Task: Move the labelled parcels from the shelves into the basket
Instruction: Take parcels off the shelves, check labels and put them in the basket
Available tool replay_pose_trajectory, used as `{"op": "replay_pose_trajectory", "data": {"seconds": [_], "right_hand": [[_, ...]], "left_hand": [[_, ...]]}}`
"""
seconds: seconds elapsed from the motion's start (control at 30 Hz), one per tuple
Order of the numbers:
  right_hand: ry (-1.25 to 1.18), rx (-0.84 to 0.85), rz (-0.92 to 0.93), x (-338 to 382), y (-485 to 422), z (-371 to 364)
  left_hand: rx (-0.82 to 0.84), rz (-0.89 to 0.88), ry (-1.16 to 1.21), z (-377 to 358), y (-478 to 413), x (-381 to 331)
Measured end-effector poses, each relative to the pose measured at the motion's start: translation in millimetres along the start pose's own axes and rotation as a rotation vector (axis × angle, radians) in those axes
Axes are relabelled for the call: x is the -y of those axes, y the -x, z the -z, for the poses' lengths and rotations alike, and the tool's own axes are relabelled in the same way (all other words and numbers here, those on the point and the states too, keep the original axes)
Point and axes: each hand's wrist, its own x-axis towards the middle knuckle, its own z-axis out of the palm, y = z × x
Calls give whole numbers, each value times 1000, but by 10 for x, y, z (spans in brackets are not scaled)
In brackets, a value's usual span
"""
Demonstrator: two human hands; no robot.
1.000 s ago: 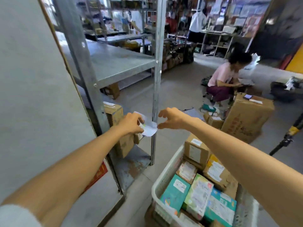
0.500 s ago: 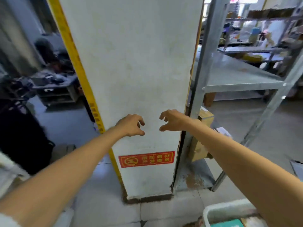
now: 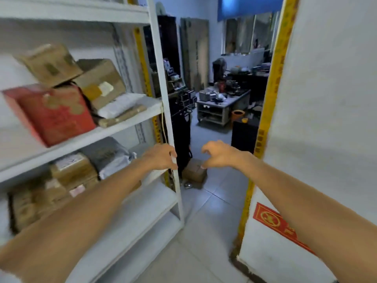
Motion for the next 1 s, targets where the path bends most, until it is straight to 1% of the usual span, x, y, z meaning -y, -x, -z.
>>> {"op": "replay_pose_trajectory", "data": {"seconds": [0.13, 0.23, 0.33, 0.47, 0.6, 0.77, 0.9, 1.0], "right_hand": [[-24, 52, 154, 865, -447, -119], [-32, 111, 256, 1504, -666, -224], [-4, 123, 323, 2018, -814, -321], [23, 138, 377, 2510, -899, -339], [34, 79, 432, 2872, -998, -61], [20, -42, 517, 3187, -1201, 503], [-23, -109, 580, 3260, -1430, 853], [-23, -145, 633, 3217, -1674, 1012]], "left_hand": [[-52, 183, 5, 297, 574, 786], [-98, 306, -12, 465, 1005, 1248], [-144, 415, 3, 606, 1410, 1578], [-192, 534, 1, 813, 1764, 1889], [-257, 554, -23, 1168, 1861, 2017], [-314, 488, -130, 1709, 1804, 1922], [-389, 468, -207, 2064, 1655, 1810], [-443, 504, -247, 2215, 1495, 1803]]}}
